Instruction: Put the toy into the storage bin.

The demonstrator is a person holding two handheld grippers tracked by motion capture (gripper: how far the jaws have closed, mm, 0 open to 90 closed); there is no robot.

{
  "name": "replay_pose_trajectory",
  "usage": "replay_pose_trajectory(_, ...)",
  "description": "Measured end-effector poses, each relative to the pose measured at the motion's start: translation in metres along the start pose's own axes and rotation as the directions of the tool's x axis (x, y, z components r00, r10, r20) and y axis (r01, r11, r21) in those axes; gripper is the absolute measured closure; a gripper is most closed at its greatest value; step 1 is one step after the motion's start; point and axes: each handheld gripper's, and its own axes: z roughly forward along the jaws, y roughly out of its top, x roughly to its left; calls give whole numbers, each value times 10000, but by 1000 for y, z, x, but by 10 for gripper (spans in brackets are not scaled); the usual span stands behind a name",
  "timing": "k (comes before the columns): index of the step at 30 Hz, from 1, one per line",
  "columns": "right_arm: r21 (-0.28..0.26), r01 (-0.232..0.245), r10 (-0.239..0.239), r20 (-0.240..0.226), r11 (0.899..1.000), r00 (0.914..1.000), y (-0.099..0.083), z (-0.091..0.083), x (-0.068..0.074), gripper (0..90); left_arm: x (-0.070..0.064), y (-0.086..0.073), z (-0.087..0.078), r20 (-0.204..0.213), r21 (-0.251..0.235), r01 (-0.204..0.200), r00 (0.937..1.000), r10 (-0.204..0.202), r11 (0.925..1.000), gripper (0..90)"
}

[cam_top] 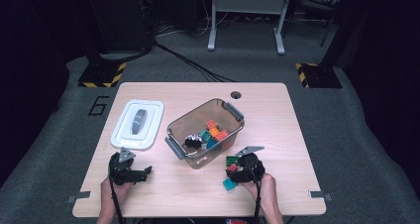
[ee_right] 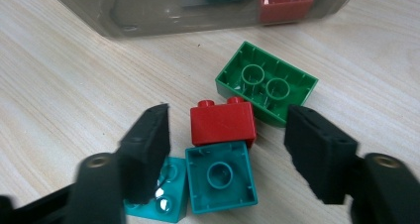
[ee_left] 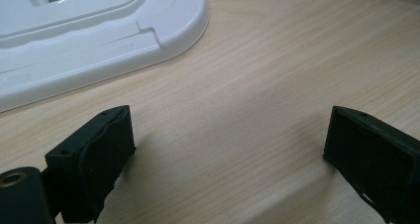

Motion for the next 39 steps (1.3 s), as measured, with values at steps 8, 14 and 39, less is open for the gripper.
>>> replay_pose_trajectory(8, 319, 601, -612, 342, 9977, 9975, 4, 5, 8, 486, 0, 0, 0, 12, 13, -21, 10000, 21, 10000, 50)
replay_pose_trajectory(14, 560, 725, -754, 520, 9958, 9958, 4, 9, 13, 582, 0, 0, 0, -7, -2, 0, 10000, 0, 10000, 50)
replay_pose_trajectory(39, -436, 481, -463, 409, 9979, 9981, 10, -16, -1, 588, 0, 0, 0, -8, -3, -5, 10000, 5, 10000, 51)
